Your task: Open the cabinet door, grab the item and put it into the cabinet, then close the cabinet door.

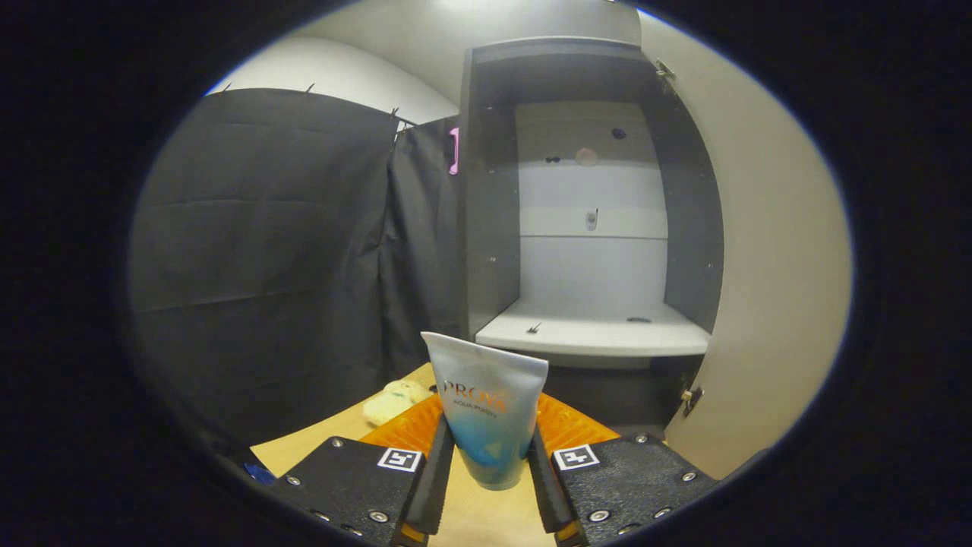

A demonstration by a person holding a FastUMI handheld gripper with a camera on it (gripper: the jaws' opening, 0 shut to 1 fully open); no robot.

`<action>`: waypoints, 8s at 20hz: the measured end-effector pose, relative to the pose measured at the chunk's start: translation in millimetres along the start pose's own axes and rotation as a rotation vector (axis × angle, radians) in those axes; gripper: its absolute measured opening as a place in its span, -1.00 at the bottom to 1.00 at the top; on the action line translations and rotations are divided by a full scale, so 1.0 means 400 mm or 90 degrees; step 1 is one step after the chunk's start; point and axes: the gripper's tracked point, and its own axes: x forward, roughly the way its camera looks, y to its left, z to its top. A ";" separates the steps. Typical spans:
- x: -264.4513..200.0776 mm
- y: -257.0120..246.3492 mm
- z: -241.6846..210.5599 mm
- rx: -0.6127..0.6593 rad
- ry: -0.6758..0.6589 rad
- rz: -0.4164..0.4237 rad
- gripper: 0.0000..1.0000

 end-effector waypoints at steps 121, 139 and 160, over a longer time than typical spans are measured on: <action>-0.720 -0.485 0.231 0.113 -0.110 -0.079 0.87; -0.558 -0.258 0.255 0.102 -0.105 0.039 0.88; -0.322 -0.067 0.274 0.084 -0.104 0.052 0.95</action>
